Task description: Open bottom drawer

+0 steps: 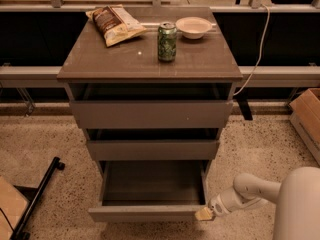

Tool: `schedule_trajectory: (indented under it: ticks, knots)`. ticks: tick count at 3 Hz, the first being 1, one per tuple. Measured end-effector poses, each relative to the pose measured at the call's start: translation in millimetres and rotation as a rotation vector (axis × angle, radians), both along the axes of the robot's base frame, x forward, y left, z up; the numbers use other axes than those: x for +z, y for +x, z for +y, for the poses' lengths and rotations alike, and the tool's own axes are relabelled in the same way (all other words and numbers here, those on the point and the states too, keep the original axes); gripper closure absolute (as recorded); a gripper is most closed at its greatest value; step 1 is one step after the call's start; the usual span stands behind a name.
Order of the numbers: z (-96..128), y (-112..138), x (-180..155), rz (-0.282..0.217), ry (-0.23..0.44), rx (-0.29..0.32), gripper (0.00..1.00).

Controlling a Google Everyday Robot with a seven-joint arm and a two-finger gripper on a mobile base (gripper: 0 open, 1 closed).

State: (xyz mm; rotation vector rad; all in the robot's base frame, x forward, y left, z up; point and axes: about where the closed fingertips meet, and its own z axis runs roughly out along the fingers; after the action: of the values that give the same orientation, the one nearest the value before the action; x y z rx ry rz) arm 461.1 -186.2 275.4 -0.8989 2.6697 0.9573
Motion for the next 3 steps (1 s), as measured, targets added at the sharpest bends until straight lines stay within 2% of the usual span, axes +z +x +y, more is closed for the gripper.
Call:
schedule_trajectory:
  ticks: [1, 2, 3]
  knots:
    - [2, -1, -1, 0.003, 0.002, 0.002, 0.08]
    - [20, 9, -3, -0.025, 0.007, 0.088, 0.00]
    - [41, 23, -18, -0.022, 0.018, 0.181, 0.00]
